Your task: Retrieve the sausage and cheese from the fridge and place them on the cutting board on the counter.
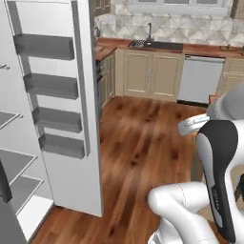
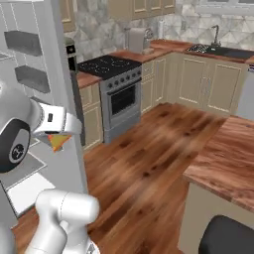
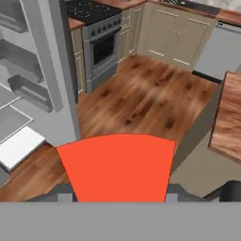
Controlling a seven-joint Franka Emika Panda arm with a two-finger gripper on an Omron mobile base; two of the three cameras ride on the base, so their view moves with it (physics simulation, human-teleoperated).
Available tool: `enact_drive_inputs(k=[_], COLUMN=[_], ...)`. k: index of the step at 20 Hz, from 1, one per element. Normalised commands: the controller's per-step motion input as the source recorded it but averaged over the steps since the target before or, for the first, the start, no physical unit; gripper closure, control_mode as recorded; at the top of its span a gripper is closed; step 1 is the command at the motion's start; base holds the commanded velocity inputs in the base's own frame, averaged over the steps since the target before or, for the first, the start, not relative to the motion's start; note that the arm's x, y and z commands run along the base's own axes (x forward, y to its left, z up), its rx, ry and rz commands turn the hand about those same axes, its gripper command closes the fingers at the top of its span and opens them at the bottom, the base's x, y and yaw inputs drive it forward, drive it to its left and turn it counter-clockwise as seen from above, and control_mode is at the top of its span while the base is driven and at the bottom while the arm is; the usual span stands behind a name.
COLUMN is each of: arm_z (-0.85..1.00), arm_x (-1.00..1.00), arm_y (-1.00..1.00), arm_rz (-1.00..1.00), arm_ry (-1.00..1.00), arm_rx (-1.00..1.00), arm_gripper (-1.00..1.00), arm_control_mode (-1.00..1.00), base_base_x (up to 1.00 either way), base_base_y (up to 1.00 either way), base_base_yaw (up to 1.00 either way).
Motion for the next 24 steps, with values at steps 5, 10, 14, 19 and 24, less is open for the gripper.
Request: enact_drive_inputs(k=[5, 10, 14, 19, 24], arm_z=[0.0, 0.0, 0.0, 0.0, 0.0], arm_x=[0.0, 0.0, 0.0, 0.0, 0.0], arm_y=[0.0, 0.0, 0.0, 0.0, 0.0], arm_rz=[0.0, 0.0, 0.0, 0.0, 0.0], arm_ry=[0.0, 0.0, 0.0, 0.0, 0.0], arm_rx=[0.0, 0.0, 0.0, 0.0, 0.0], arm_gripper=[1.0, 1.0, 1.0, 1.0, 1.0], arm_control_mode=[1.0, 1.0, 1.0, 1.0, 1.0], base_base_x=[0.22, 0.83, 1.0, 0.81, 0.9], base_base_y=[-0.01, -0.01, 0.17, 0.78, 0.71], base_base_yaw=[-0.78, -0.47, -0.21, -0.13, -0.12])
